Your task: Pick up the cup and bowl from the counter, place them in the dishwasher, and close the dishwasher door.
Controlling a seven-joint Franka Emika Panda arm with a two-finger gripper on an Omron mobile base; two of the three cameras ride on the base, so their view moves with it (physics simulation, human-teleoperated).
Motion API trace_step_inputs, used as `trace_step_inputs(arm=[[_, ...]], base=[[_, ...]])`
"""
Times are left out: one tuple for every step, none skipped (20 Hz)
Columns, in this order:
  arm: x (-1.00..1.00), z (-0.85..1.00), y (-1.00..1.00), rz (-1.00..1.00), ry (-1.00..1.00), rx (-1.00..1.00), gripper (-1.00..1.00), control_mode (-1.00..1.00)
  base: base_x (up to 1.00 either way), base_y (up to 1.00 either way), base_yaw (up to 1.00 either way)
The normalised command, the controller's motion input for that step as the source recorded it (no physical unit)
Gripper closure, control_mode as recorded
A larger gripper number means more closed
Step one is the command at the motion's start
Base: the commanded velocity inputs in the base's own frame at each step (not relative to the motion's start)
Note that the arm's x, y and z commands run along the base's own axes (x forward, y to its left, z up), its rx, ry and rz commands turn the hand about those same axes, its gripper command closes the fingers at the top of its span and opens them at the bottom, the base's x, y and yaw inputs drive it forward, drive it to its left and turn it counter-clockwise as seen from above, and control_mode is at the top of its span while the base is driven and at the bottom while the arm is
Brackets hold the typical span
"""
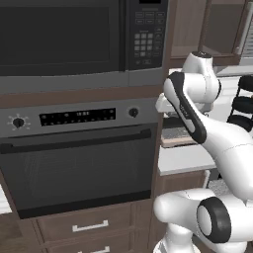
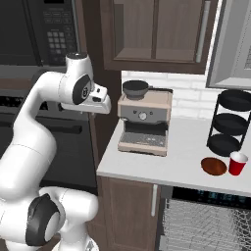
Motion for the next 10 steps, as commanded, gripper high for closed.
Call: trace_step_inputs(arm=[[0.05,0.00,0.00,0.00,0.00,0.00,-1.00,-1.00],[0.00,0.00,0.00,0.00,0.00,0.00,-1.00,-1.00],[0.00,0.00,0.00,0.00,0.00,0.00,-1.00,-1.00],[0.00,0.00,0.00,0.00,0.00,0.00,-1.00,-1.00],[0.00,0.00,-0.02,0.00,0.00,0.00,-1.00,-1.00],[-0.27,-0.09,-0.06,0.00,-0.04,0.00,-1.00,-1.00],[-0.34,-0.14,-0.11,0.00,-0.08,0.00,-1.00,-1.00],[-0.42,-0.09,-0.09,0.00,-0.11,0.00,-1.00,-1.00],[-0.53,-0.12,0.00,0.00,-0.15,0.00,-1.00,-1.00],[-0.39,-0.24,-0.14,0.00,-0.08,0.00,-1.00,-1.00]], base=[[0.00,0.00,0.00],[0.00,0.00,0.00],[0.00,0.00,0.00],[0.00,0.00,0.00],[0.00,0.00,0.00],[0.00,0.00,0.00],[0.00,0.00,0.00],[0.00,0.00,0.00],[0.00,0.00,0.00],[0.00,0.00,0.00]])
